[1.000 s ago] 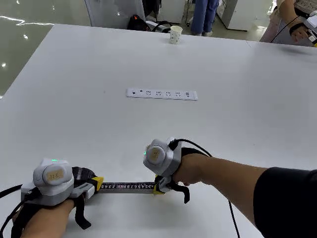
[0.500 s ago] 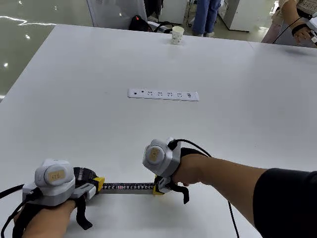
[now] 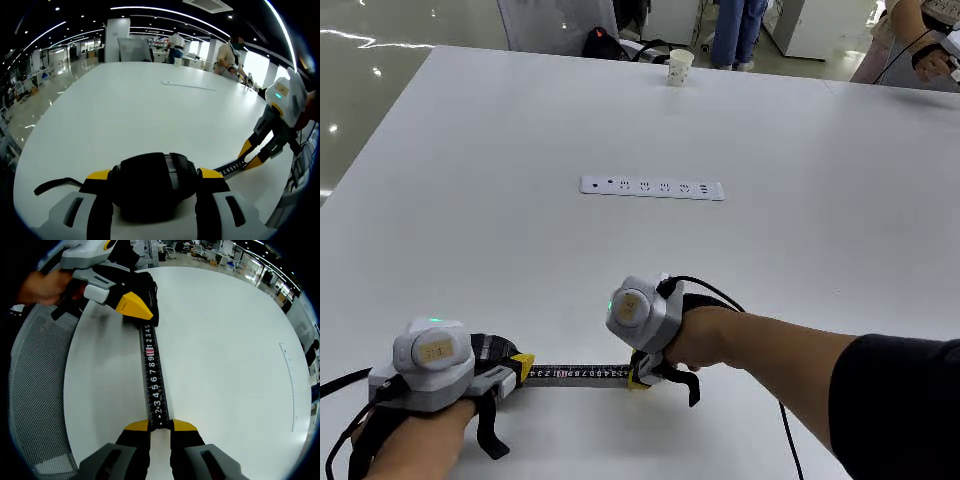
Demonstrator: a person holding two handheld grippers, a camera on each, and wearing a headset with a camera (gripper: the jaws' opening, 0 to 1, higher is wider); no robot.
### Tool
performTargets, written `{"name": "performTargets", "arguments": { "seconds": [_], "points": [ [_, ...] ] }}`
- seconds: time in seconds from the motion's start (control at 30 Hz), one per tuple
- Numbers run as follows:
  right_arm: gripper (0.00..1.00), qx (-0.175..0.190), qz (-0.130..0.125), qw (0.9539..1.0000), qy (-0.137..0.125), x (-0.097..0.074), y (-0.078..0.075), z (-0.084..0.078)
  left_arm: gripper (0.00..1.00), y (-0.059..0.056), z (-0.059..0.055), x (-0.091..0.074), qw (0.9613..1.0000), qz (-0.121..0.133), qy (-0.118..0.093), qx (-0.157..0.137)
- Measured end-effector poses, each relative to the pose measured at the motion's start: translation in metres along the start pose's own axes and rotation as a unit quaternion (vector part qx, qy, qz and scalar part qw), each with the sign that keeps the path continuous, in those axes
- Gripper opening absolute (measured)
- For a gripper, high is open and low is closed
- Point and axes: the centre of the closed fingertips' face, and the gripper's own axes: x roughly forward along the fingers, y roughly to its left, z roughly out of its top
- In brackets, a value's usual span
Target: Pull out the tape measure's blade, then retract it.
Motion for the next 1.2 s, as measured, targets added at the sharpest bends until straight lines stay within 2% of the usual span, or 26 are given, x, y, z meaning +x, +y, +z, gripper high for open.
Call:
{"name": "performTargets", "arguments": {
  "seconds": [1.2],
  "points": [
    [0.11, -0.005, -0.003, 1.0000, -0.003, 0.004, 0.002, 0.012, 0.62, -0.001, 0.002, -0.001, 1.0000, 0.001, -0.007, 0.006]
  ]
}}
